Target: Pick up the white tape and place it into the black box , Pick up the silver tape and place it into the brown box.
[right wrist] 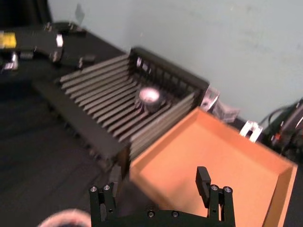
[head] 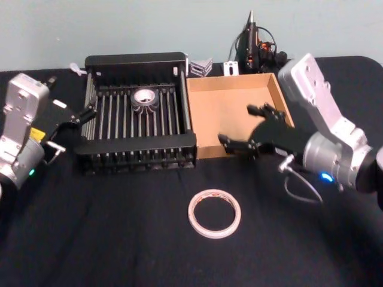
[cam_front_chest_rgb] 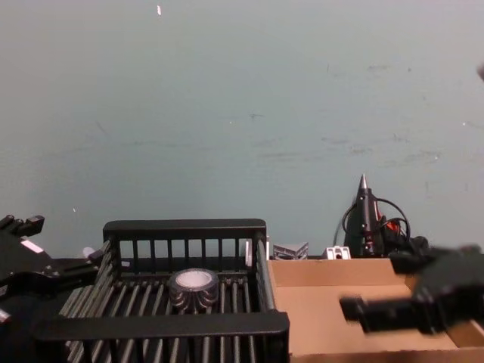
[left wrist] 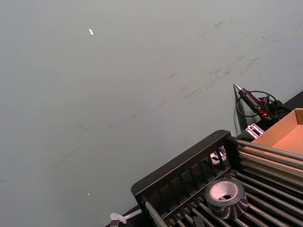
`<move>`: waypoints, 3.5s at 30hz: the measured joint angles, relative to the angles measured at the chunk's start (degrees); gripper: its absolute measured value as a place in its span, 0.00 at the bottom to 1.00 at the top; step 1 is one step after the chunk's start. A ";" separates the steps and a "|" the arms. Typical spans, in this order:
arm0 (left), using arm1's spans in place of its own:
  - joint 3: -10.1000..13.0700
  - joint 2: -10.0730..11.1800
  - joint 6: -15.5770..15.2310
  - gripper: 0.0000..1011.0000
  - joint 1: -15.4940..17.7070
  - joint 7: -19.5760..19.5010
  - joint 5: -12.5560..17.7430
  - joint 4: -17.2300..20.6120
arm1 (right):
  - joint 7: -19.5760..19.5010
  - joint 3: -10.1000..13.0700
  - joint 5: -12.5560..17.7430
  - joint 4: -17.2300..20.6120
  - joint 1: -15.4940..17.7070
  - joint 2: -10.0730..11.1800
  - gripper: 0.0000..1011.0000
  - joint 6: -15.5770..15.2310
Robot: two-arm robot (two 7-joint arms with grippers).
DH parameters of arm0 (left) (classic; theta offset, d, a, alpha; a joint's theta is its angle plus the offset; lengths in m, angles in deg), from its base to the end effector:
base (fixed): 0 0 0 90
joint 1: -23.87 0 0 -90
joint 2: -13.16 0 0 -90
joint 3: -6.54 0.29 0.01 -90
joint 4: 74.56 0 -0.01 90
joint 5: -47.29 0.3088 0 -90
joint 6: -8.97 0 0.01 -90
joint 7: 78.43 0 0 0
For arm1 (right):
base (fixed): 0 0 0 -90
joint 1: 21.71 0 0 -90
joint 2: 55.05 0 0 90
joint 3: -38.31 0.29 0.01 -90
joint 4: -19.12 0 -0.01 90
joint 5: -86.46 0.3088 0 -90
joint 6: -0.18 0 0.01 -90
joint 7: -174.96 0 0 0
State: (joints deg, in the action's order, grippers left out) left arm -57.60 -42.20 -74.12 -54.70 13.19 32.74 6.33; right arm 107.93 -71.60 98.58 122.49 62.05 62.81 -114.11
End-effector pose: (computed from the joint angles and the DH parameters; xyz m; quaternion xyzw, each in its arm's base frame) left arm 0.3581 0.0827 -0.3023 0.1415 -0.1324 0.5800 0.7913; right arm 0.3289 -0.0097 -0.2207 -0.1931 -0.0032 -0.3979 0.8969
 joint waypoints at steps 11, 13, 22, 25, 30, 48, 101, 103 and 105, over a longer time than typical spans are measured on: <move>0.00 0.00 0.00 0.99 0.00 0.00 0.00 0.00 | -0.03 -1.19 -0.63 3.28 4.86 3.96 0.99 -4.63; 0.00 0.00 0.00 0.99 0.00 0.00 0.00 0.00 | 0.30 -1.80 -1.10 3.43 5.09 4.41 0.99 -5.57; 0.00 0.00 0.00 0.99 0.00 0.00 0.00 0.00 | 1.59 -3.97 -2.41 3.02 4.94 4.49 0.99 -9.93; 0.00 0.00 0.00 0.99 0.00 0.00 0.00 0.00 | 1.81 -4.31 -2.60 2.80 4.76 4.21 0.99 -10.63; 0.00 0.00 0.00 0.99 0.00 0.00 0.00 0.00 | 2.25 -5.10 -3.27 2.44 4.53 3.78 0.99 -11.21; 0.00 0.00 0.00 0.99 0.00 0.00 0.00 0.00 | 3.39 -6.93 -5.13 0.54 3.89 2.35 0.99 -11.81; 0.00 0.00 0.00 0.99 0.00 0.00 0.00 0.00 | 3.64 -7.14 -7.05 -1.27 3.49 0.48 0.85 -12.05; 0.00 0.00 0.00 0.99 0.00 0.00 0.00 0.00 | 3.63 -7.14 -7.05 -1.27 3.48 0.48 0.83 -12.05; 0.00 0.00 0.00 0.99 0.00 0.00 0.00 0.00 | 3.62 -7.14 -7.05 -1.27 3.49 0.48 0.83 -12.06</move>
State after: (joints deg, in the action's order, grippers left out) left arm -57.59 -42.19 -74.12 -54.70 13.19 32.74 6.33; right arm 111.55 -78.74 91.53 121.22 65.54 63.30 -126.17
